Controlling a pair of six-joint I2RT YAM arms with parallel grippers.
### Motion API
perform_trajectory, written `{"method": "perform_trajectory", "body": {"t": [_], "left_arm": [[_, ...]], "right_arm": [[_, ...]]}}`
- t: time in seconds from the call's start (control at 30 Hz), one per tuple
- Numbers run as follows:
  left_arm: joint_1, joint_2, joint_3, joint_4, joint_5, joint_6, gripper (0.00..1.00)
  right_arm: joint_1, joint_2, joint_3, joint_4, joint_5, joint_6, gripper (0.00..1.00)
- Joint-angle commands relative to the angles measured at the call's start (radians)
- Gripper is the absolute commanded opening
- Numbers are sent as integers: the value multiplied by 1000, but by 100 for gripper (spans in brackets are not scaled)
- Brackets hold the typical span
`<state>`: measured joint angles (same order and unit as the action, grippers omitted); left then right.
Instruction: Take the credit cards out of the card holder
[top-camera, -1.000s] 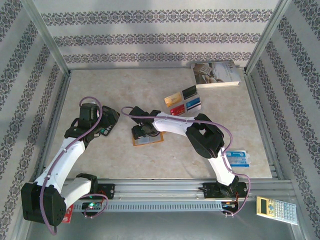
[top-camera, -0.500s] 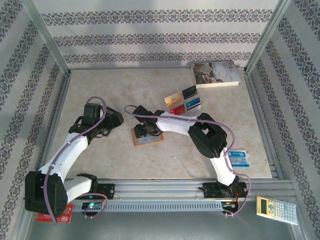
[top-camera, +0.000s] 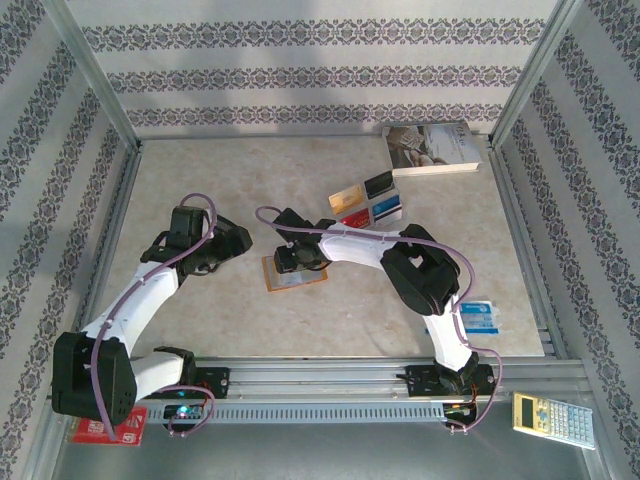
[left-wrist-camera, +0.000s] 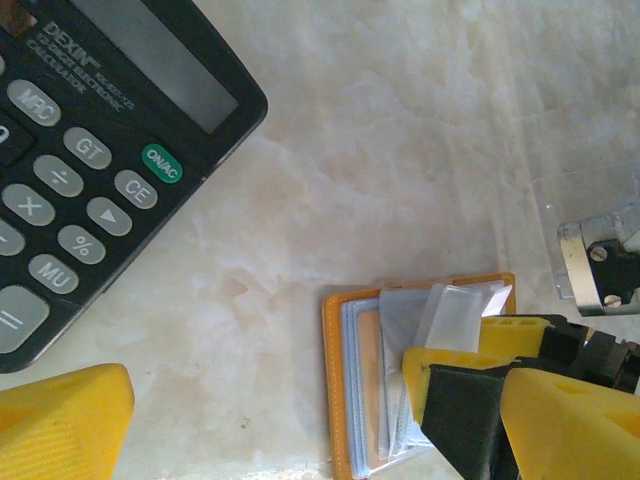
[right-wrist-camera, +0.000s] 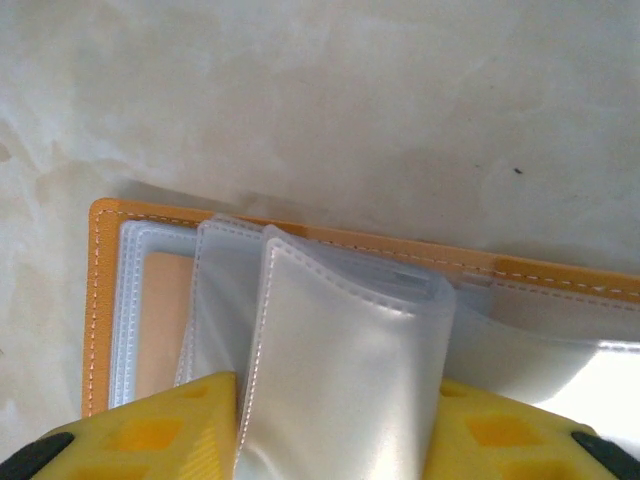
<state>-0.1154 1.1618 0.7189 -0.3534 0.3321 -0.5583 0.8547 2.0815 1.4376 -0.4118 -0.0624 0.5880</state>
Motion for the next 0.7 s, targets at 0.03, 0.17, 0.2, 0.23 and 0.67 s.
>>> {"method": "perform_trajectory", "body": {"t": [0.03, 0.17, 0.2, 0.23, 0.67], "left_arm": [[12, 15, -1, 34, 52, -1, 93], [8, 33, -6, 46, 111, -20, 86], [8, 37, -10, 53, 128, -26, 84], [7, 44, -14, 62, 148, -36, 79], [-86, 160, -77, 255, 248, -206, 36]], "right_arm": [[-11, 14, -43, -78, 38, 0, 41], [-11, 14, -46, -77, 41, 1, 36], [-11, 12, -48, -75, 42, 3, 36], [-13, 10, -50, -70, 42, 3, 36], [-30, -74, -124, 31, 20, 29, 39]]}}
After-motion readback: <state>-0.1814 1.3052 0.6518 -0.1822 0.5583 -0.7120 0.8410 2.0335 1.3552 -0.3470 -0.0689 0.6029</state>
